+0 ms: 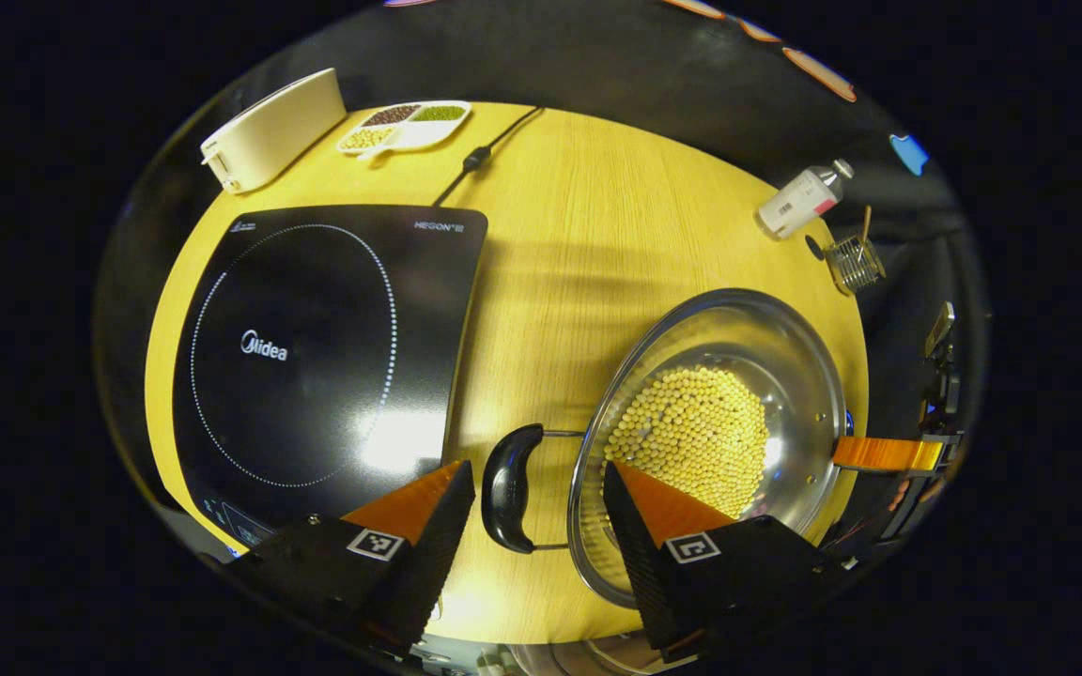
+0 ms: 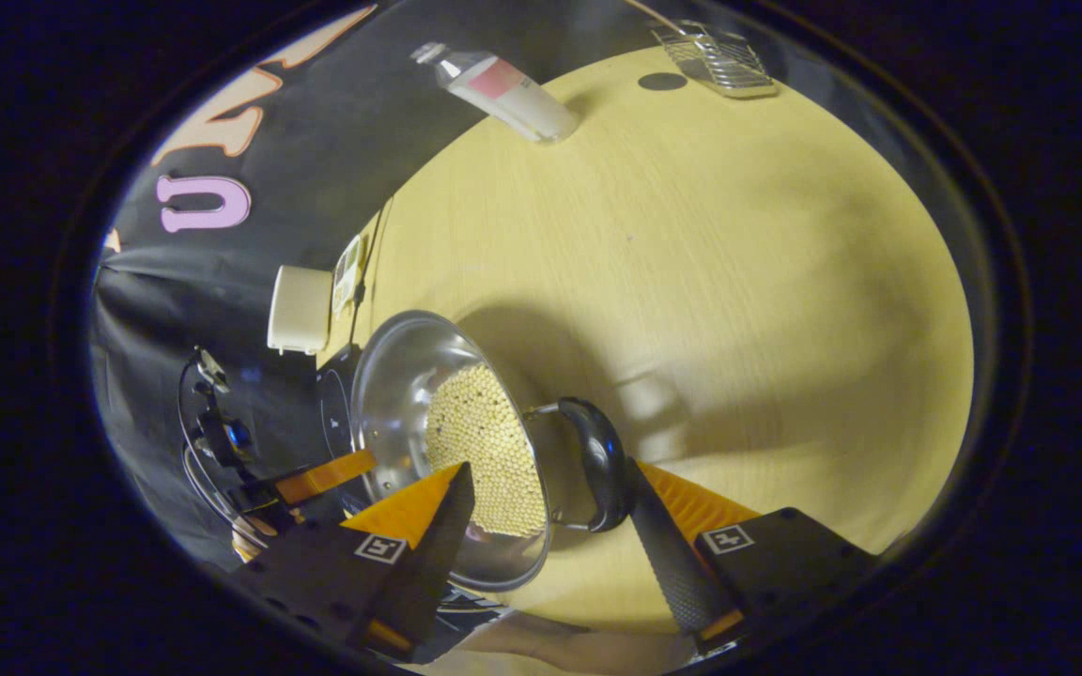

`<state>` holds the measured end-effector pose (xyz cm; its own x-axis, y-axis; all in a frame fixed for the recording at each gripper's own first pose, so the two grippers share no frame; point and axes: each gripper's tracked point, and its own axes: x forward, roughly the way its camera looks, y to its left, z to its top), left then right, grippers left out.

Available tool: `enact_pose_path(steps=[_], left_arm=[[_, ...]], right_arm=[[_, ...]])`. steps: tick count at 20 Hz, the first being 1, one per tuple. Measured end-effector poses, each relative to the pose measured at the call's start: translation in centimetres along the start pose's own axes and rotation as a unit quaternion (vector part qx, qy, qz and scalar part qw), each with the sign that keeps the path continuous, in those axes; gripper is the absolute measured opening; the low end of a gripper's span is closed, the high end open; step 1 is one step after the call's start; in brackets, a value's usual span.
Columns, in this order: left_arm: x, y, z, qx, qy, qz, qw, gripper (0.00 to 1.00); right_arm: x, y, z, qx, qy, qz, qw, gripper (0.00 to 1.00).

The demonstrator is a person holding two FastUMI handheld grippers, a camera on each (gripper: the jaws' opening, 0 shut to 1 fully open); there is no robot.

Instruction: First push the handle of the pot to place it horizontally, then grasp the pot with both hands and set it on the induction cooktop.

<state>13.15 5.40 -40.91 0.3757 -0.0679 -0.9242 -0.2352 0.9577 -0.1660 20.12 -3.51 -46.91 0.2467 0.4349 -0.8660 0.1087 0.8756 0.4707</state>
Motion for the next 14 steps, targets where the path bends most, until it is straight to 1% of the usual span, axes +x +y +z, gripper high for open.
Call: enact_pose_path(steps=[1,2,3,4,5,6,7,8,9,10,11,12,14], left_arm=[[0.5,-0.2,0.0,0.001,0.007,0.000,1.000,0.91],[0.9,-0.3,0.0,0.002,0.014,0.000,1.000,0.84],[1.2,-0.4,0.1,0.005,0.017,0.000,1.000,0.84],[1.6,-0.4,0.1,0.009,0.020,0.002,1.000,0.84],[1.9,-0.2,0.2,0.014,0.023,0.008,1.000,0.84],[2.3,0.0,0.2,0.018,0.026,0.013,0.999,0.75],[2.6,0.1,0.2,0.020,0.031,0.017,0.999,0.83],[2.6,0.3,0.1,0.020,0.037,0.020,0.999,0.72],[2.9,0.3,0.1,0.019,0.042,0.023,0.999,0.71],[3.0,0.3,-0.1,0.021,0.047,0.023,0.998,0.72],[3.3,0.3,-0.2,0.025,0.051,0.023,0.998,0.73],[3.0,0.3,-0.1,0.028,0.052,0.022,0.998,0.72],[3.0,0.3,-0.1,0.026,0.053,0.020,0.998,0.69]], right_arm=[[0.2,-0.1,0.1,-0.003,0.003,-0.002,1.000,0.87],[0.7,-0.3,0.1,-0.004,0.007,-0.005,1.000,0.87],[1.0,-0.6,0.3,-0.003,0.008,-0.010,1.000,0.84],[1.4,-0.8,0.4,-0.002,0.010,-0.012,1.000,0.87],[1.8,-1.1,0.4,-0.001,0.011,-0.016,1.000,0.72],[2.1,-1.4,0.6,0.001,0.010,-0.021,1.000,0.70],[2.3,-1.7,0.8,0.001,0.009,-0.027,1.000,0.63],[2.5,-1.8,0.9,0.000,0.010,-0.029,1.000,0.56],[2.6,-1.8,0.7,-0.001,0.012,-0.031,0.999,0.50],[2.8,-2.2,0.4,-0.008,0.016,-0.041,0.999,0.51],[2.4,-2.2,0.5,-0.013,0.018,-0.042,0.999,0.50],[3.0,-2.4,0.5,-0.013,0.020,-0.045,0.999,0.52],[2.9,-2.3,0.5,-0.020,0.020,-0.051,0.998,0.53]])
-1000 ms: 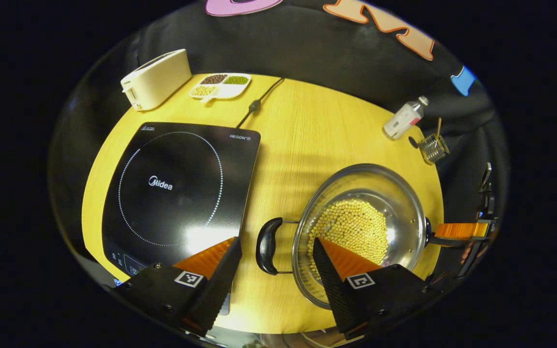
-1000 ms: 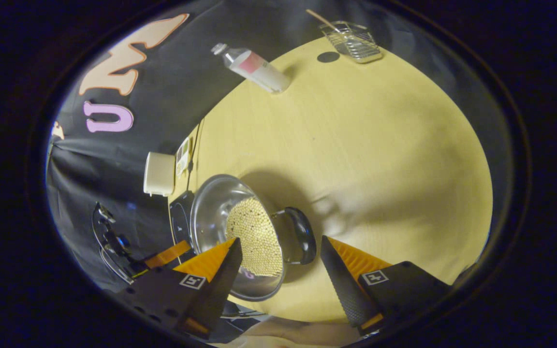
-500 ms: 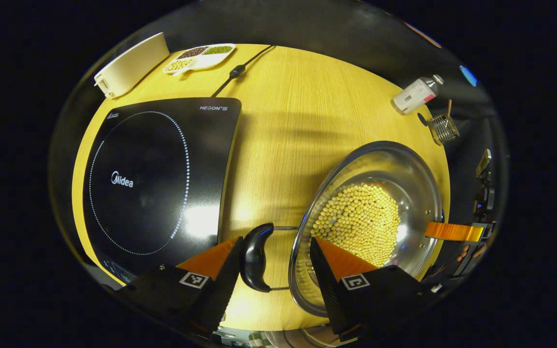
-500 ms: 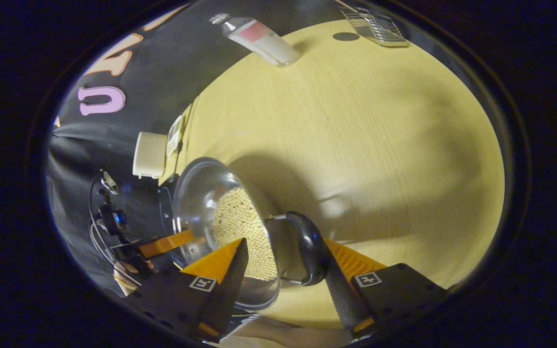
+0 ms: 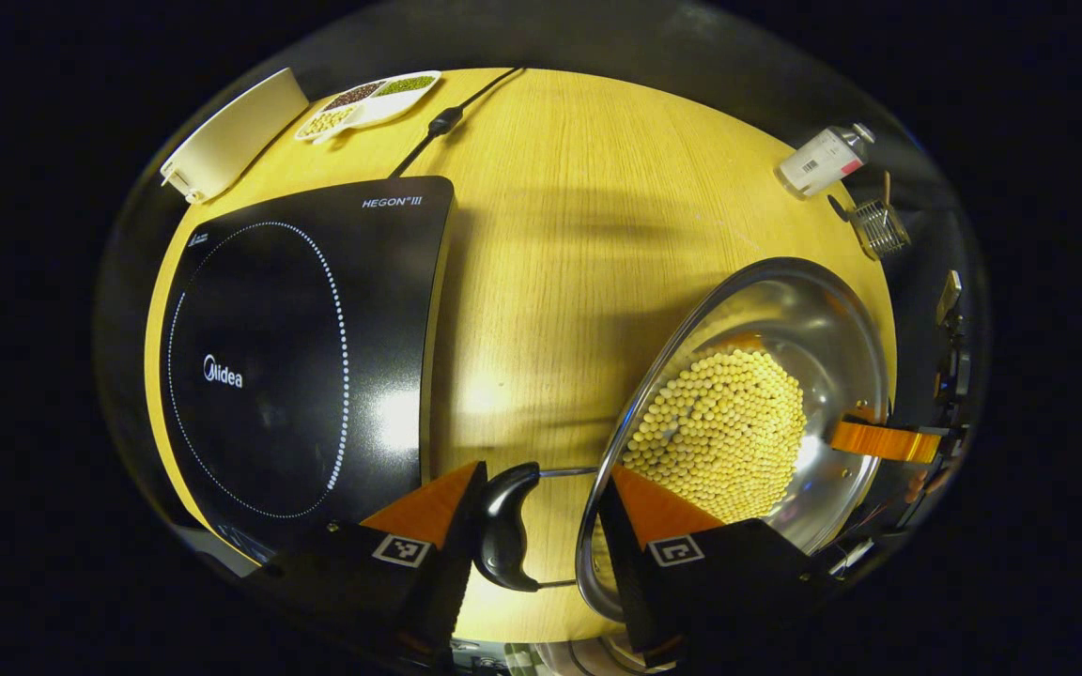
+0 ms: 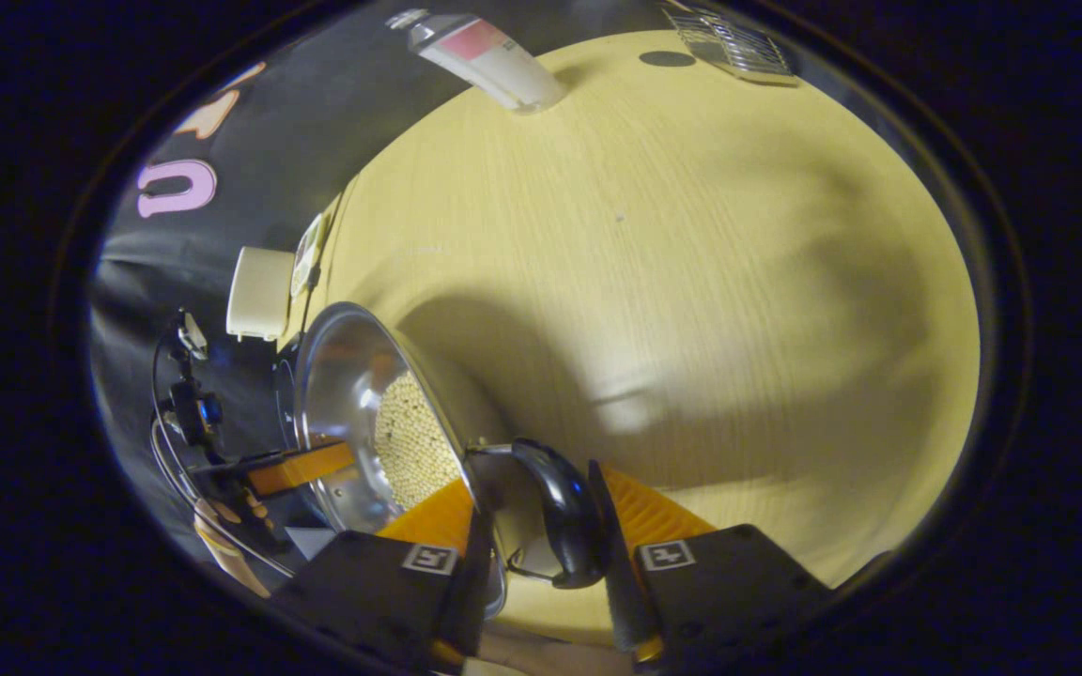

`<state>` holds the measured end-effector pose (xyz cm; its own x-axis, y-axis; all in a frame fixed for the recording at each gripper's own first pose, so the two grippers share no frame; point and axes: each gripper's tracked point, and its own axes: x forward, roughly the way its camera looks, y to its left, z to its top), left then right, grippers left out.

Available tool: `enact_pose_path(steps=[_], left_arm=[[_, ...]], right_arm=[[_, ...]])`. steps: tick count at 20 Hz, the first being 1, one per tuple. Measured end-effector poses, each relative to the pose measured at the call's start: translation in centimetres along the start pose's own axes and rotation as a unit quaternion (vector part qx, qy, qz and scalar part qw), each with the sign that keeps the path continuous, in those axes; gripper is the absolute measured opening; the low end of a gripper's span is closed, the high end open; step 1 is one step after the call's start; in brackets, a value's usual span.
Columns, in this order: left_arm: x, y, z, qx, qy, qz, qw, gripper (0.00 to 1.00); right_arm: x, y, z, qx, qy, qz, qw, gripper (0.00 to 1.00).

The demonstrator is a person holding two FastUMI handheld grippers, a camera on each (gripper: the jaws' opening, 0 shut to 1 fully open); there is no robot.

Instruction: First push the handle of the pot to place it horizontally, then grasp the pot with both hands and set it on the induction cooktop.

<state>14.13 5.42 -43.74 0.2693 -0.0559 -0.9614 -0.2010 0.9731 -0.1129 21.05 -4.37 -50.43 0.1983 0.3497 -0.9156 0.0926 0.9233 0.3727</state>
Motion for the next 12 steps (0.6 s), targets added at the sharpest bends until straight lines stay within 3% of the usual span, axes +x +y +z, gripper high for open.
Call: enact_pose_path(steps=[5,7,8,9,10,12], left_arm=[[-0.5,-0.6,-0.8,-0.005,0.001,0.003,1.000,0.65],[-1.5,-1.1,-1.3,-0.006,-0.005,-0.002,1.000,0.65],[-1.9,-1.3,-1.7,-0.008,-0.006,-0.005,1.000,0.67],[-2.2,-1.5,-2.0,-0.007,-0.006,-0.006,1.000,0.65],[-2.5,-1.6,-2.3,-0.006,-0.006,-0.008,1.000,0.67],[-2.9,-1.7,-3.0,-0.010,-0.004,-0.012,1.000,0.65]], right_arm=[[-1.0,-0.9,-0.2,-0.054,-0.003,-0.050,0.997,0.48],[-2.0,-0.9,-0.3,-0.056,-0.006,-0.049,0.997,0.49],[-2.4,-0.9,-0.6,-0.056,-0.006,-0.048,0.997,0.54],[-2.9,-1.0,-1.0,-0.058,-0.007,-0.049,0.997,0.49],[-3.3,-1.0,-1.1,-0.061,-0.007,-0.051,0.997,0.60],[-4.0,-1.0,-1.8,-0.062,-0.008,-0.051,0.997,0.54]])
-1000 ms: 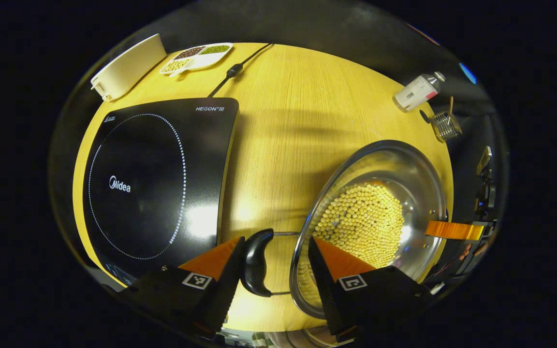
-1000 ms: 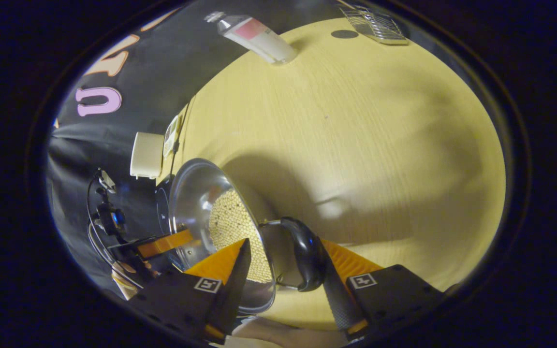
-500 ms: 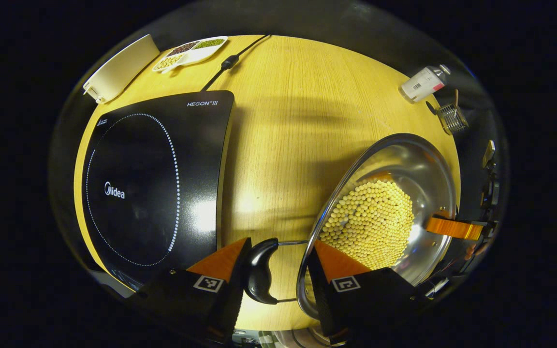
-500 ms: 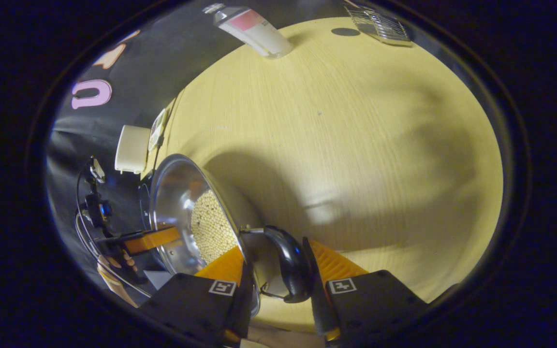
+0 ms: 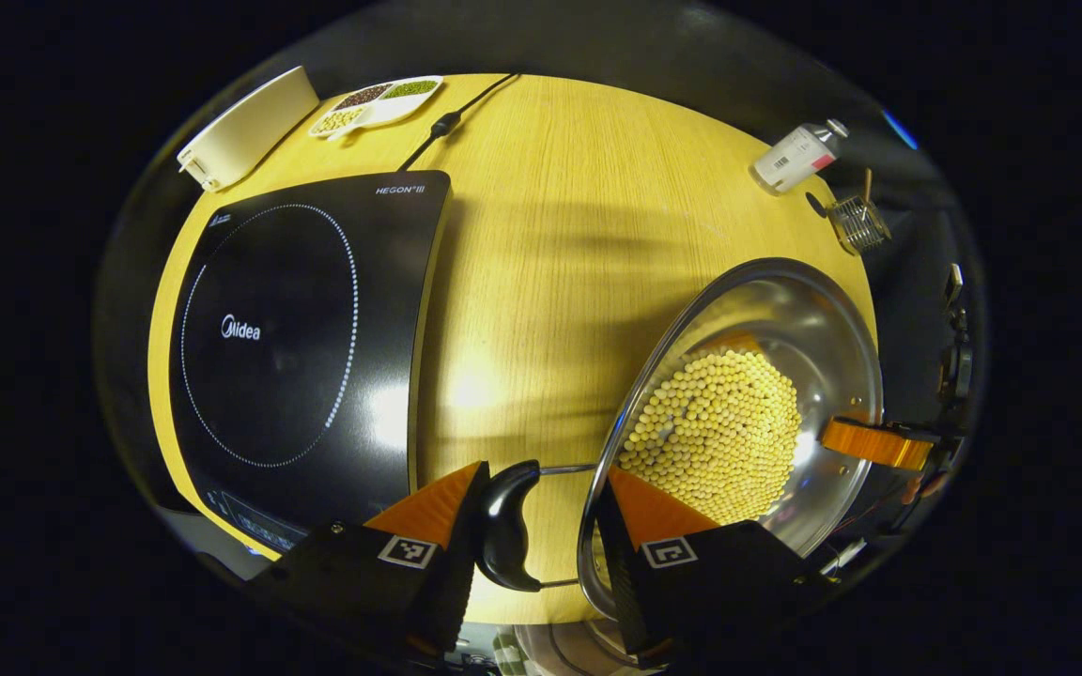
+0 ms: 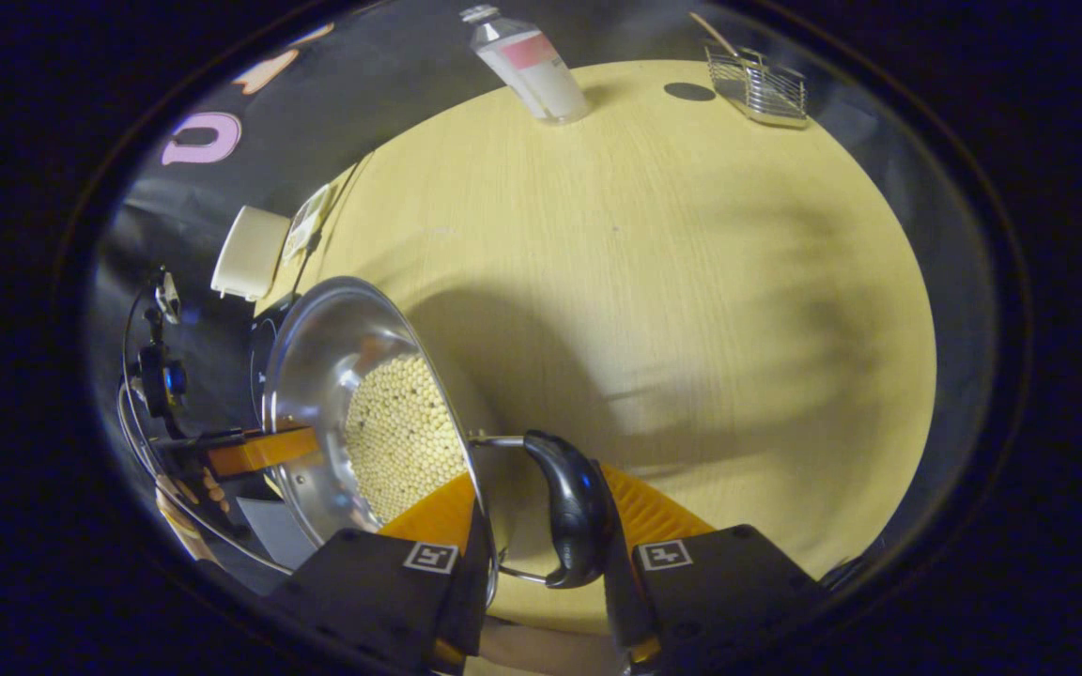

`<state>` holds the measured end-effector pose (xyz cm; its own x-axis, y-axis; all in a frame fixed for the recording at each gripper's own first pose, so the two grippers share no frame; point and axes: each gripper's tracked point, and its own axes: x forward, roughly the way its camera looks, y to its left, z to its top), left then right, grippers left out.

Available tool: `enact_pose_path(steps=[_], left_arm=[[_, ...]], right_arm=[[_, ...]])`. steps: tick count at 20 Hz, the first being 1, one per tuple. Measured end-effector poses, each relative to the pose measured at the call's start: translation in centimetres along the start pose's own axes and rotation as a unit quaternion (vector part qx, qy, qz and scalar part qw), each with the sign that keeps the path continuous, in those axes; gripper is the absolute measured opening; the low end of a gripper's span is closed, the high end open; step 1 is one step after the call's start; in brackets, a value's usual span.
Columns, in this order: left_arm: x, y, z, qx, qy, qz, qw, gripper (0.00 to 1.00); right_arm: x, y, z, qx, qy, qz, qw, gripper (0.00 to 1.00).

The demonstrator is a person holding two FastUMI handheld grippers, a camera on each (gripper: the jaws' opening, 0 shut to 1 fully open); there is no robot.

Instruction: First push the handle of the pot to place it horizontally, then grasp the pot with both hands and set it on the induction cooktop.

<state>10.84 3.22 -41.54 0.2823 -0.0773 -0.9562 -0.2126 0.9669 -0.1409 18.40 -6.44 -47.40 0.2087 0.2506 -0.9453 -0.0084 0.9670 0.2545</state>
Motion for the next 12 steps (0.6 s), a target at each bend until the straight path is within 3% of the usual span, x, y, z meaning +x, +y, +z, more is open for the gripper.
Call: enact_pose_path(steps=[12], left_arm=[[-5.7,2.3,-4.1,-0.011,-0.008,0.009,1.000,0.65]], right_arm=[[-3.4,3.7,-4.0,-0.019,0.000,0.029,0.999,0.54]])
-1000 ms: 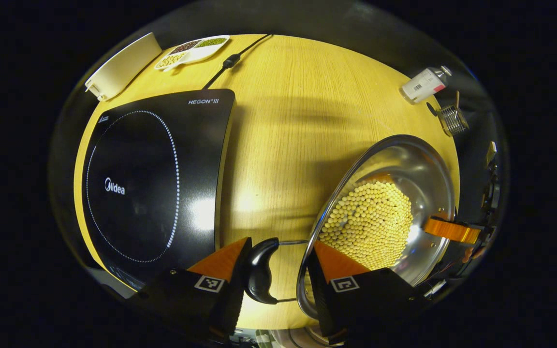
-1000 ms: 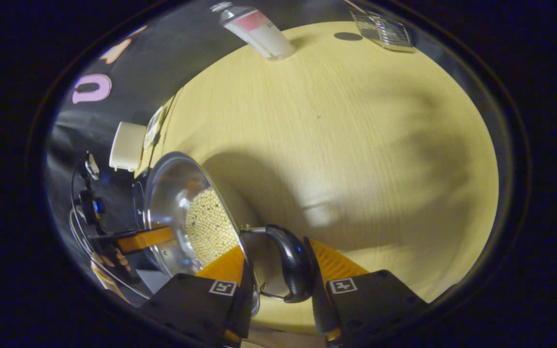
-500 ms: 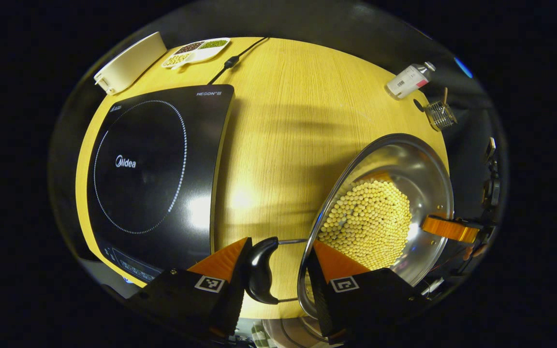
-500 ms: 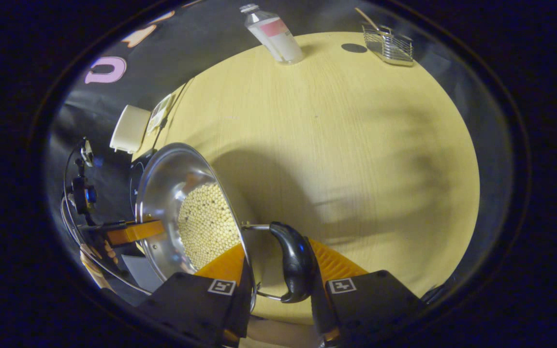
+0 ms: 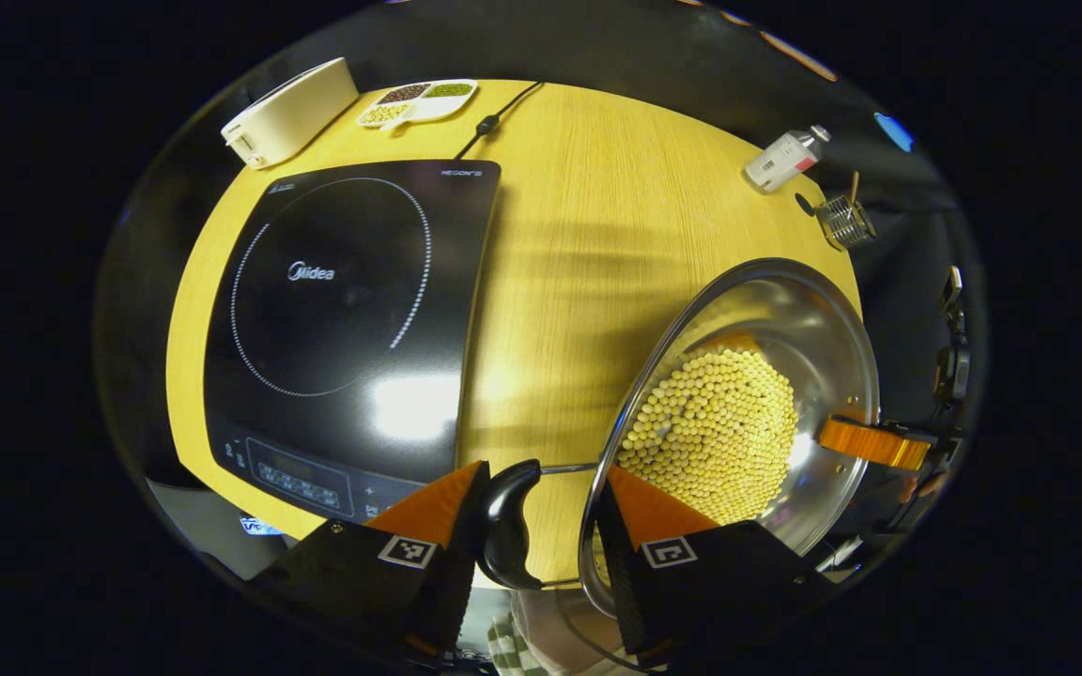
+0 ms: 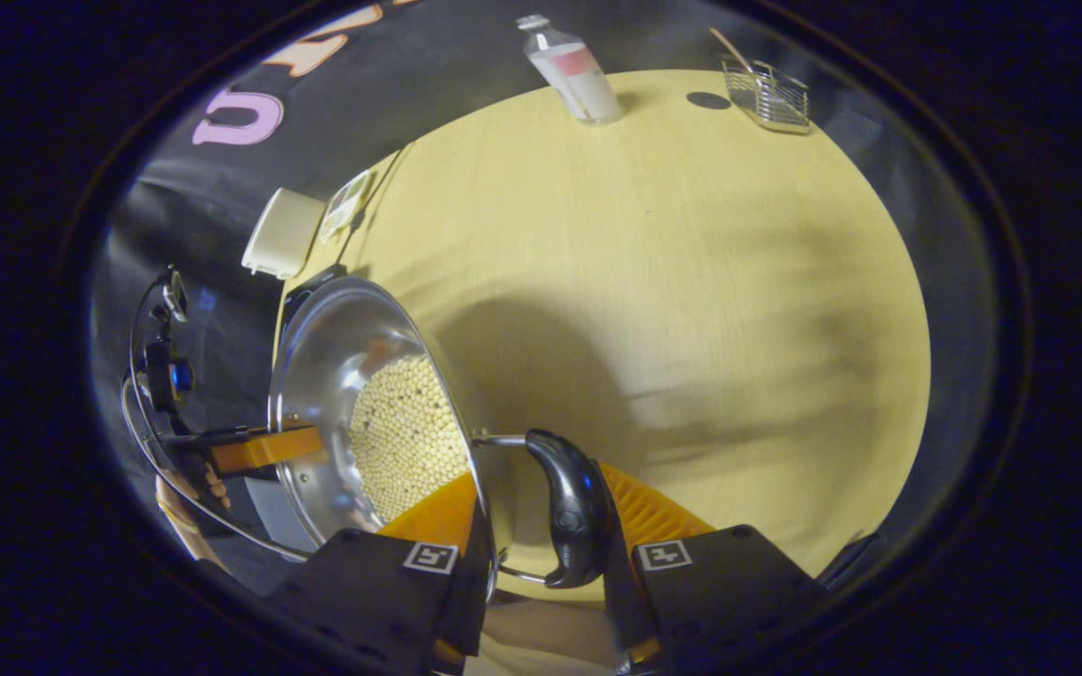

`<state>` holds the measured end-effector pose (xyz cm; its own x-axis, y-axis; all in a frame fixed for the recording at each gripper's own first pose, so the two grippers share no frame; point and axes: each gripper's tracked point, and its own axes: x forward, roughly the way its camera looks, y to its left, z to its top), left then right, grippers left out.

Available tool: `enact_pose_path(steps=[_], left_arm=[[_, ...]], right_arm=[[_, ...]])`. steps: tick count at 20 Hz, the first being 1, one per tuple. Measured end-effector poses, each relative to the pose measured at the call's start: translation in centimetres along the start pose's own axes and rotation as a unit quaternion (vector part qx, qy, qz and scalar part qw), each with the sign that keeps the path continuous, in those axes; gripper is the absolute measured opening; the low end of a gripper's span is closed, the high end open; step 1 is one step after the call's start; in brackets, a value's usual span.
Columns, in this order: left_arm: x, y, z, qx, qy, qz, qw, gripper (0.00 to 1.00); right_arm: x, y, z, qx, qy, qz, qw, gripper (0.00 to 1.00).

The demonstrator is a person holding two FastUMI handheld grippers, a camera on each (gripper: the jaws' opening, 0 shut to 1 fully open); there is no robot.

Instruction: First push the handle of the pot to place it horizontally, then grasp the pot with both hands and set it on the induction cooktop.

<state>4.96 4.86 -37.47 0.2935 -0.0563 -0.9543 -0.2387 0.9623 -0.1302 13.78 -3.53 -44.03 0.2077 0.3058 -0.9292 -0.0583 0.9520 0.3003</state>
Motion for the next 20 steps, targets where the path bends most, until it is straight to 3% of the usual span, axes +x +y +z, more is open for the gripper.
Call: enact_pose_path(steps=[2,4,8,9,16,17,18,20], left_arm=[[-1.1,1.1,-0.5,0.000,-0.002,0.001,1.000,0.65],[-2.1,2.2,-0.8,0.003,-0.005,0.000,1.000,0.65],[-3.7,5.5,-1.0,0.009,-0.014,-0.004,1.000,0.65],[-4.0,6.6,-1.0,0.014,-0.017,-0.008,1.000,0.65],[-5.6,15.8,1.2,0.041,-0.027,-0.031,0.998,0.64],[-5.5,17.1,1.7,0.043,-0.029,-0.036,0.998,0.64],[-5.5,18.4,2.3,0.044,-0.031,-0.040,0.998,0.64],[-5.3,20.8,3.4,0.048,-0.034,-0.048,0.997,0.63]], right_arm=[[-0.3,1.4,-0.7,-0.003,-0.001,0.007,1.000,0.49],[-0.4,2.9,-1.2,-0.005,-0.004,0.011,1.000,0.54],[-0.4,6.6,-2.6,-0.003,-0.015,0.014,1.000,0.49],[-0.3,7.6,-2.9,-0.003,-0.020,0.013,1.000,0.54],[1.7,16.9,-4.5,0.036,-0.040,0.012,0.998,0.54],[2.2,18.3,-4.3,0.039,-0.044,0.012,0.998,0.60],[2.8,19.6,-4.1,0.041,-0.049,0.010,0.998,0.48],[3.9,21.9,-3.4,0.042,-0.061,0.005,0.997,0.48]])
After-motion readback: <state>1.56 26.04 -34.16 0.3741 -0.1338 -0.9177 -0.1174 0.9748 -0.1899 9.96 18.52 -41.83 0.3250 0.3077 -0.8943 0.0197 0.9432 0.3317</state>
